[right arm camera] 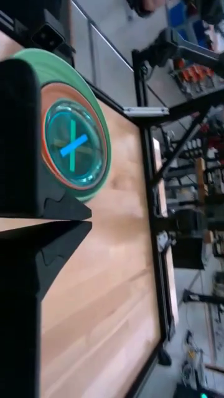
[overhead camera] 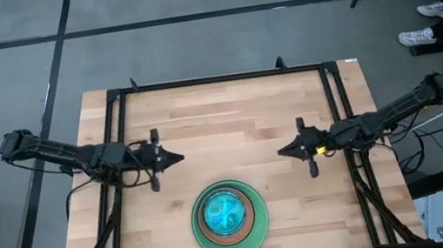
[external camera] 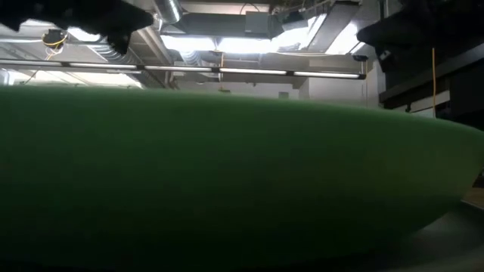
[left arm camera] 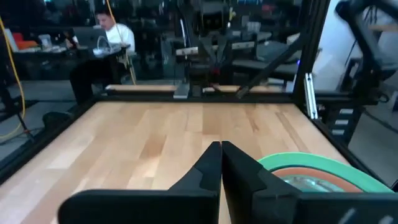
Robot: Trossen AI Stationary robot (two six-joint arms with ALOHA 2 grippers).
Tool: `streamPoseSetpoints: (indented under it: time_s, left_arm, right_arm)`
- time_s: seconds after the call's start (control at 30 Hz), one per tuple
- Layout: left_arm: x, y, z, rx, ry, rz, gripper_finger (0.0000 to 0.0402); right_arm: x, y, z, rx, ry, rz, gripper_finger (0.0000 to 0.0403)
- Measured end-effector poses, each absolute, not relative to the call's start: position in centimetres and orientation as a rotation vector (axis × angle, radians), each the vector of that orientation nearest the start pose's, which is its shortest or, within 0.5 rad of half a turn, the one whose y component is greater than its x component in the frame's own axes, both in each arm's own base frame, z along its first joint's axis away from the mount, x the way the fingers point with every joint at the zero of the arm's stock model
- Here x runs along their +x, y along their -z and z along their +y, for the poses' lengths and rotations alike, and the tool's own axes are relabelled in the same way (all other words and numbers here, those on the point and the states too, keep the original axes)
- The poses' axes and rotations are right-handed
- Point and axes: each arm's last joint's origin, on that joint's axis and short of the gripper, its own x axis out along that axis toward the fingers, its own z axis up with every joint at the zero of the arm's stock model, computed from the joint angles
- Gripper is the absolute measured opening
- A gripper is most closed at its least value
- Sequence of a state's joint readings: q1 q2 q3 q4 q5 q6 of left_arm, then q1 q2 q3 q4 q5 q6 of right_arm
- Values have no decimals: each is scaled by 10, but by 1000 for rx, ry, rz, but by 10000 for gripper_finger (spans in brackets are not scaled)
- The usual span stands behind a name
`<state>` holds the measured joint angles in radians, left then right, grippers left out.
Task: Stack plastic plates
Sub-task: Return to Home Position
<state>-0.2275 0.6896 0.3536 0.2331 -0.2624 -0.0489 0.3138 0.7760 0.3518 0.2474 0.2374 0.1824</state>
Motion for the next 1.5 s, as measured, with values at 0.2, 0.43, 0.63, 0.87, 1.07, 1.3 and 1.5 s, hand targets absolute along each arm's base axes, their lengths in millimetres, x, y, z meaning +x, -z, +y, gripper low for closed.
streamPoseSetpoints:
  time_s: [0.2,0.43,0.63,0.87,1.07,1.3,1.5]
  left_arm:
    - [133,-233,-23,-46,-31,18,2]
    - [112,-215,-18,-51,-23,-32,2]
    - [101,-190,-11,-59,-42,-83,1]
    - [96,-181,1,-53,-157,-145,1]
    - [96,-173,7,-53,-143,-69,1]
    - [97,-167,7,-67,-95,-19,0]
    - [97,-168,7,-63,-97,-22,0]
  right_arm:
    - [151,-220,40,154,-7,96,3]
    - [137,-208,35,169,-2,18,2]
    - [126,-192,32,192,-23,-51,1]
    - [115,-180,28,192,-27,-115,0]
    - [109,-182,28,165,-70,-140,0]
    - [103,-176,31,135,-233,-73,0]
    - [98,-175,26,43,-130,-86,0]
